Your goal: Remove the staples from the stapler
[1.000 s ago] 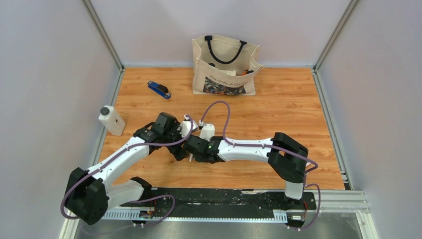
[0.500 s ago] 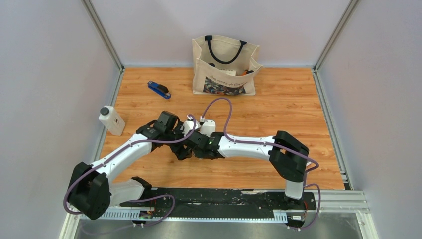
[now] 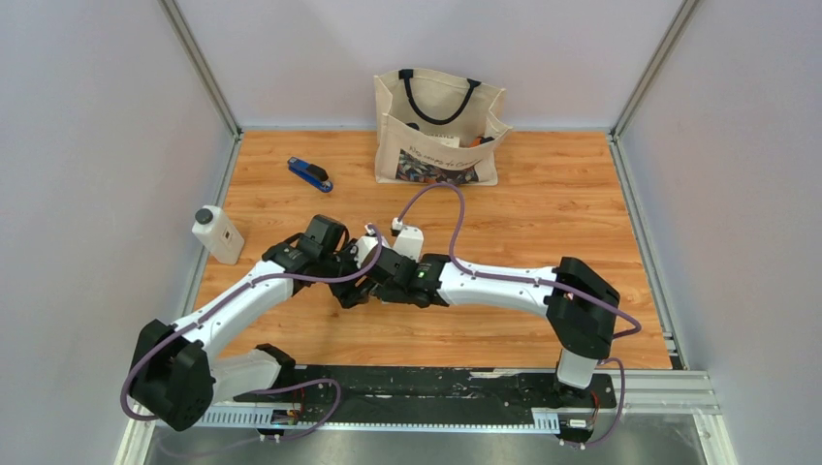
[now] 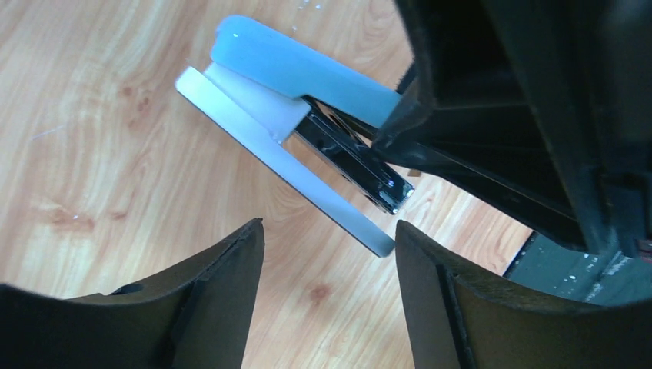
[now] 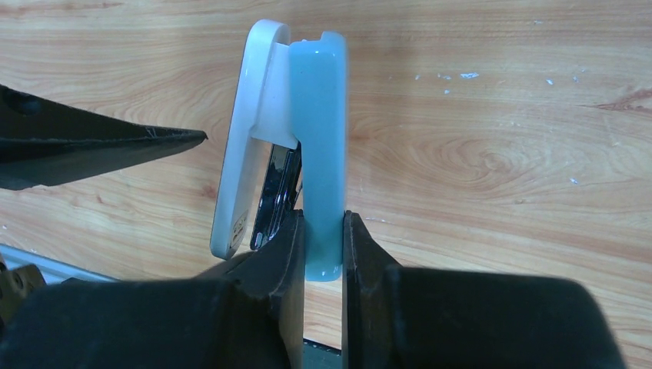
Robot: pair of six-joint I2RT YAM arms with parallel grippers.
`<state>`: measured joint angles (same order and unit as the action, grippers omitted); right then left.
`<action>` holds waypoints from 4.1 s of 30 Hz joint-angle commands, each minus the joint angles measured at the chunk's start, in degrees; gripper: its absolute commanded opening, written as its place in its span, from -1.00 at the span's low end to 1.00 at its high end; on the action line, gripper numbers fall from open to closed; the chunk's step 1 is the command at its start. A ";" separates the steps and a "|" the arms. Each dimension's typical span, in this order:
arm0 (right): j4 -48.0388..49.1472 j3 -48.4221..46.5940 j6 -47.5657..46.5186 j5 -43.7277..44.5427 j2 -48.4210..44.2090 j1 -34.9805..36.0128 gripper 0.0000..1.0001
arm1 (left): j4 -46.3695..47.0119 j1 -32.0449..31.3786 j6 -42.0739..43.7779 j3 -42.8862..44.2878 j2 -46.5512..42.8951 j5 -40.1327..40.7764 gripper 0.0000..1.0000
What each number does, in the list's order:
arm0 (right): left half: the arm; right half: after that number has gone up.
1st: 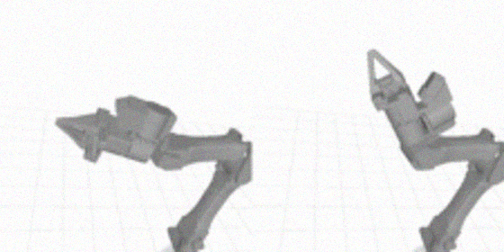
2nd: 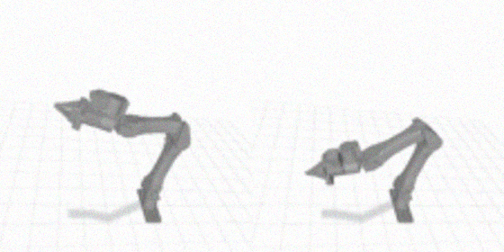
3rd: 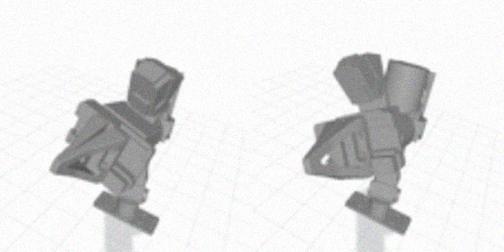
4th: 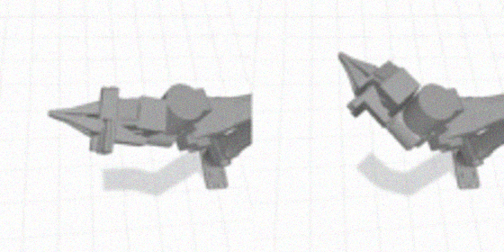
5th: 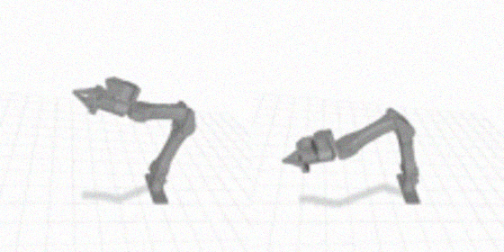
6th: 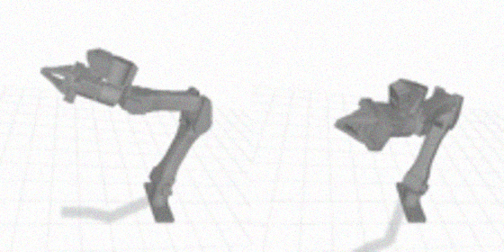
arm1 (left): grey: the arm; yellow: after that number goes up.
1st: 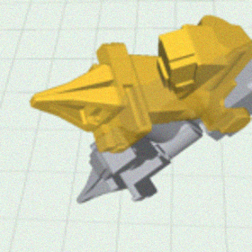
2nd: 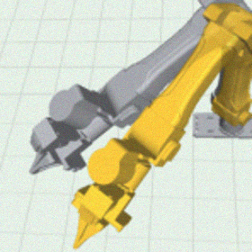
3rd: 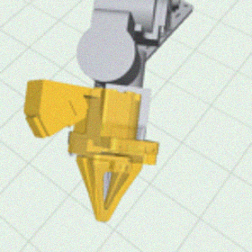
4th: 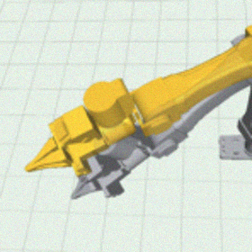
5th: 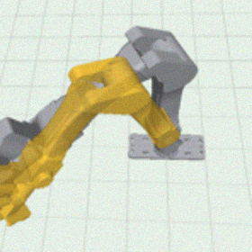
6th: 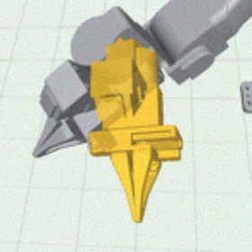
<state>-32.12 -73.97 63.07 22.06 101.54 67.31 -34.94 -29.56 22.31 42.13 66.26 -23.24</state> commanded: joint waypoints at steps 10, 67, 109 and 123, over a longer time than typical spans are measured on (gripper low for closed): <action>10.49 6.38 -4.44 -1.41 -6.43 2.12 -1.00 | 2.07 -0.23 5.03 1.82 -6.75 10.49 0.17; 5.75 -20.23 -31.95 1.58 11.74 0.72 -1.00 | -18.24 23.38 -17.38 24.76 -25.39 9.88 0.69; 13.48 -9.28 -38.72 -7.56 -11.51 1.51 0.57 | -12.87 27.45 -35.83 54.09 32.85 16.57 0.74; 18.49 8.23 -38.81 -7.74 -27.00 0.72 0.58 | -21.66 26.75 -46.73 75.46 57.13 23.07 0.75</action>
<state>-17.63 -66.83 25.52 14.09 78.17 68.49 -54.70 -2.66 -19.51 111.35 121.89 -2.48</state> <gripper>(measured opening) 0.794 0.873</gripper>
